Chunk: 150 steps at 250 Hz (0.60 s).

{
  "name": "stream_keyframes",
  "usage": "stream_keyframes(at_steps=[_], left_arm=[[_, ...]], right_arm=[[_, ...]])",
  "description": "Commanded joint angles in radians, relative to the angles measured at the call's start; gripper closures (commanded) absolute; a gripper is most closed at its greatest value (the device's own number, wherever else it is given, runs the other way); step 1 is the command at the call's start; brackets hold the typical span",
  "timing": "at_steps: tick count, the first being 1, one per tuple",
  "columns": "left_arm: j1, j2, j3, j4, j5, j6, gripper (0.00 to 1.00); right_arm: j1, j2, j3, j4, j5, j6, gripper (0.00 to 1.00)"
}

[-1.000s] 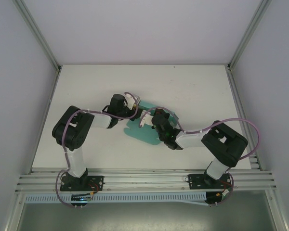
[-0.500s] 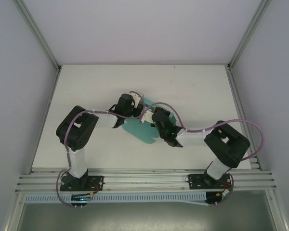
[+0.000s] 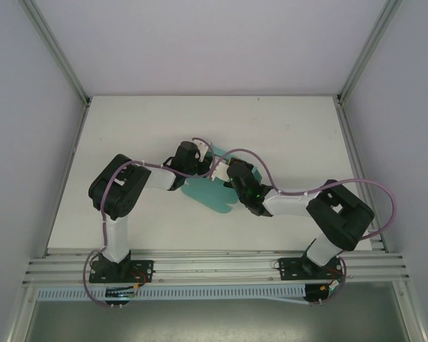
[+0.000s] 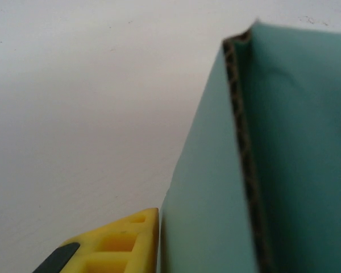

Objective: Assemble paper box

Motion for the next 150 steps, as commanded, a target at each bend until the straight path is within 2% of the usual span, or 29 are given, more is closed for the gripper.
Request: stream_keyframes(at_steps=[1, 35, 71, 131, 150], left_arm=[[0.01, -0.003, 0.017, 0.002, 0.006, -0.01, 0.8], [0.01, -0.021, 0.02, 0.009, 0.022, -0.003, 0.8], [0.01, -0.033, 0.026, -0.006, 0.001, 0.011, 0.73], [0.011, -0.044, 0.063, -0.052, -0.04, 0.032, 0.72], [0.011, -0.05, 0.065, -0.04, -0.041, 0.028, 0.74]], right_arm=[[-0.003, -0.001, -0.015, -0.12, -0.075, 0.043, 1.0], [-0.005, 0.004, -0.012, -0.131, -0.069, 0.042, 1.0], [-0.006, 0.003, -0.014, -0.141, -0.074, 0.051, 1.0], [-0.006, 0.005, -0.014, -0.157, -0.074, 0.056, 1.0], [-0.005, 0.006, -0.012, -0.163, -0.076, 0.062, 1.0]])
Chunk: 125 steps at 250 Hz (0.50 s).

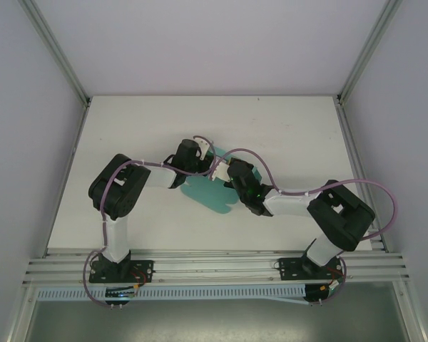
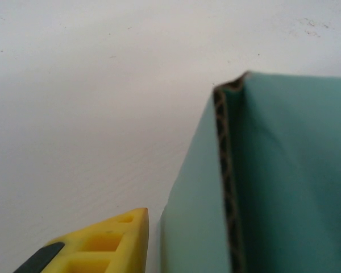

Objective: Assemble paper box

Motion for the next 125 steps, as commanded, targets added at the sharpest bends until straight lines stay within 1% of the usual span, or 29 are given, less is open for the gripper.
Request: stream_keyframes(at_steps=[1, 15, 33, 59, 80, 86, 97, 102, 114, 125], left_arm=[[0.011, -0.049, 0.031, 0.008, -0.033, 0.016, 0.75], [0.011, -0.041, 0.039, 0.011, -0.033, 0.015, 0.88], [0.011, -0.025, 0.057, -0.007, -0.039, 0.018, 0.98], [0.011, -0.012, 0.055, -0.003, -0.054, 0.011, 1.0], [0.011, -0.031, 0.027, 0.028, -0.053, 0.0, 1.0], [0.011, -0.034, 0.025, 0.026, -0.061, -0.013, 1.0], [0.011, -0.038, 0.032, 0.006, -0.071, -0.018, 1.0], [0.01, -0.037, 0.034, -0.008, -0.074, -0.021, 1.0], [0.011, -0.039, 0.041, -0.031, -0.081, -0.032, 1.0], [0.012, -0.045, 0.039, -0.038, -0.076, -0.045, 1.0]], right_arm=[[0.0, 0.01, -0.012, -0.152, -0.059, 0.051, 1.0], [0.0, 0.01, -0.012, -0.151, -0.057, 0.051, 1.0], [-0.002, 0.01, -0.01, -0.153, -0.054, 0.048, 1.0], [-0.002, 0.009, -0.011, -0.17, -0.062, 0.054, 1.0], [-0.006, 0.011, -0.013, -0.149, -0.038, 0.076, 1.0], [-0.008, 0.011, -0.015, -0.132, -0.028, 0.09, 0.92], [-0.016, 0.004, -0.022, -0.099, -0.013, 0.122, 0.7], [-0.021, -0.002, -0.025, -0.086, -0.009, 0.138, 0.62], [-0.033, -0.024, -0.034, -0.059, -0.004, 0.186, 0.52], [-0.045, -0.055, -0.047, -0.035, -0.007, 0.232, 0.47]])
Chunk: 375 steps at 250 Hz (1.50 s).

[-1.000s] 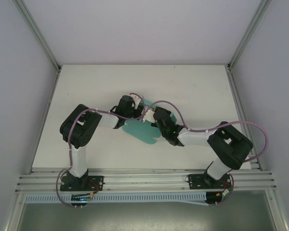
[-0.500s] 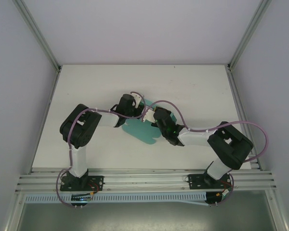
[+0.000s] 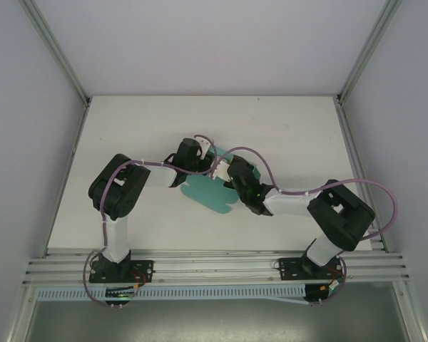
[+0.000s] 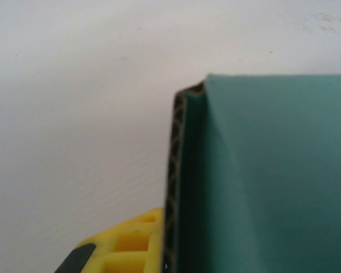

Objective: Assemble paper box

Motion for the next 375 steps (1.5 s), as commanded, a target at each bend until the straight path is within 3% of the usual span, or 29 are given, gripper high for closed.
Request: stream_keyframes(at_steps=[1, 9, 37, 42, 54, 70, 99, 119, 169, 183, 198, 205, 222, 243, 302, 339, 375], left_arm=[[0.012, -0.045, 0.02, -0.003, -0.032, -0.066, 1.0], [0.012, -0.054, 0.015, -0.002, -0.024, -0.079, 1.0], [0.017, -0.083, 0.013, -0.023, 0.031, -0.127, 1.0], [0.019, -0.087, 0.015, -0.029, 0.043, -0.135, 1.0], [0.026, -0.093, 0.02, -0.047, 0.069, -0.154, 1.0], [0.042, -0.097, 0.029, -0.071, 0.107, -0.185, 1.0], [0.065, -0.108, 0.032, -0.075, 0.22, -0.233, 1.0], [0.065, -0.119, 0.041, -0.102, 0.24, -0.232, 1.0], [0.064, -0.109, 0.129, -0.267, 0.237, -0.261, 1.0], [0.063, -0.109, 0.134, -0.275, 0.252, -0.278, 1.0], [0.064, -0.106, 0.143, -0.304, 0.21, -0.304, 1.0], [0.063, -0.1, 0.152, -0.329, 0.172, -0.313, 1.0], [0.063, -0.073, 0.198, -0.425, 0.082, -0.332, 1.0], [0.063, -0.033, 0.258, -0.533, 0.014, -0.354, 1.0], [0.08, 0.032, 0.345, -0.745, -0.215, -0.405, 1.0], [0.147, 0.015, 0.29, -0.756, -0.21, -0.455, 1.0], [0.151, 0.014, 0.303, -0.793, -0.276, -0.434, 1.0]], right_arm=[[-0.033, -0.059, -0.044, -0.006, 0.001, 0.146, 0.46], [-0.045, -0.089, -0.057, 0.008, -0.005, 0.18, 0.37], [-0.113, -0.209, -0.093, -0.029, -0.065, 0.317, 0.32], [-0.128, -0.233, -0.1, -0.043, -0.086, 0.344, 0.25], [-0.171, -0.304, -0.123, -0.075, -0.148, 0.407, 0.2], [-0.221, -0.39, -0.154, -0.097, -0.226, 0.476, 0.02], [-0.297, -0.496, -0.177, -0.172, -0.417, 0.576, 0.01], [-0.344, -0.504, -0.18, -0.153, -0.457, 0.631, 0.02], [-0.349, -0.401, -0.088, -0.147, -0.517, 0.664, 0.17], [-0.349, -0.366, -0.06, -0.151, -0.5, 0.672, 0.36], [-0.35, -0.344, -0.042, -0.142, -0.474, 0.678, 0.67], [-0.35, -0.34, -0.037, -0.14, -0.471, 0.678, 0.76], [-0.349, -0.343, -0.033, -0.137, -0.478, 0.676, 0.9], [-0.342, -0.354, -0.023, -0.168, -0.471, 0.661, 0.99], [-0.325, -0.421, -0.035, -0.19, -0.396, 0.632, 1.0], [-0.323, -0.456, -0.029, -0.234, -0.367, 0.623, 1.0], [-0.322, -0.469, -0.035, -0.228, -0.388, 0.621, 1.0]])
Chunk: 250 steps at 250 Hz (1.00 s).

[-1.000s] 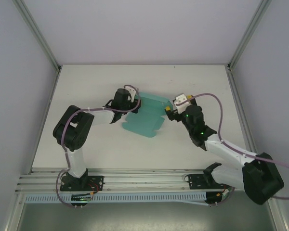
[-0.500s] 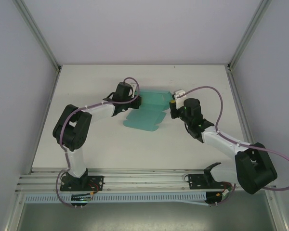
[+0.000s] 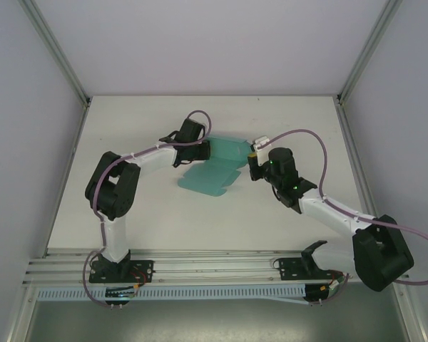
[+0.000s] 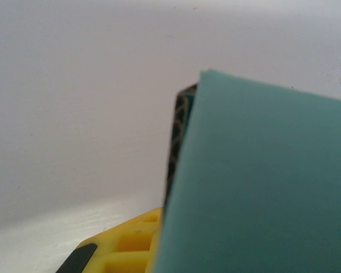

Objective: Assemble paper box

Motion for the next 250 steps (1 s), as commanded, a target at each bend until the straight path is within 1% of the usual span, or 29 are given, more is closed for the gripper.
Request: stream_keyframes(at_steps=[1, 15, 25, 51, 61, 66, 74, 90, 108, 121, 147, 160, 199, 229, 250], left_arm=[[0.113, 0.028, -0.023, -0.181, -0.31, -0.051, 1.0], [0.113, 0.031, -0.012, -0.185, -0.295, -0.039, 1.0], [0.111, 0.024, -0.013, -0.165, -0.25, -0.003, 1.0], [0.097, -0.054, -0.099, 0.033, -0.043, 0.11, 1.0], [0.081, -0.085, -0.125, 0.091, -0.013, 0.142, 1.0], [0.07, -0.098, -0.133, 0.11, -0.008, 0.162, 1.0], [0.053, -0.112, -0.14, 0.133, -0.004, 0.194, 1.0], [0.028, -0.133, -0.146, 0.157, 0.006, 0.232, 1.0], [0.019, -0.148, -0.158, 0.174, 0.055, 0.236, 1.0], [0.017, -0.157, -0.166, 0.182, 0.093, 0.235, 1.0], [0.015, -0.179, -0.201, 0.218, 0.095, 0.226, 1.0], [0.015, -0.184, -0.208, 0.22, 0.082, 0.222, 1.0], [0.015, -0.198, -0.218, 0.235, 0.089, 0.219, 1.0], [0.015, -0.2, -0.214, 0.232, 0.078, 0.219, 1.0], [0.015, -0.197, -0.209, 0.216, 0.042, 0.212, 1.0]], right_arm=[[-0.02, -0.083, 0.019, 0.033, 0.087, -0.019, 1.0], [-0.018, -0.076, 0.021, 0.037, 0.087, -0.021, 1.0], [-0.018, -0.069, 0.02, 0.045, 0.086, -0.016, 1.0], [-0.018, -0.046, 0.027, 0.058, 0.086, -0.013, 1.0], [-0.018, -0.036, 0.032, 0.064, 0.086, -0.011, 1.0], [-0.018, -0.033, 0.035, 0.066, 0.064, -0.009, 1.0], [-0.018, -0.029, 0.038, 0.074, 0.061, -0.002, 0.97], [-0.018, -0.026, 0.045, 0.093, 0.061, 0.003, 0.87], [-0.018, -0.025, 0.056, 0.107, 0.061, 0.005, 0.83], [-0.018, -0.027, 0.066, 0.101, 0.068, 0.003, 0.77], [-0.019, -0.031, 0.091, 0.072, 0.094, 0.008, 0.51], [-0.019, -0.034, 0.093, 0.072, 0.111, 0.013, 0.43], [-0.024, -0.027, 0.099, 0.063, 0.17, 0.028, 0.35], [-0.026, -0.025, 0.109, 0.043, 0.192, 0.036, 0.33], [-0.028, -0.038, 0.122, 0.014, 0.213, 0.039, 0.32]])
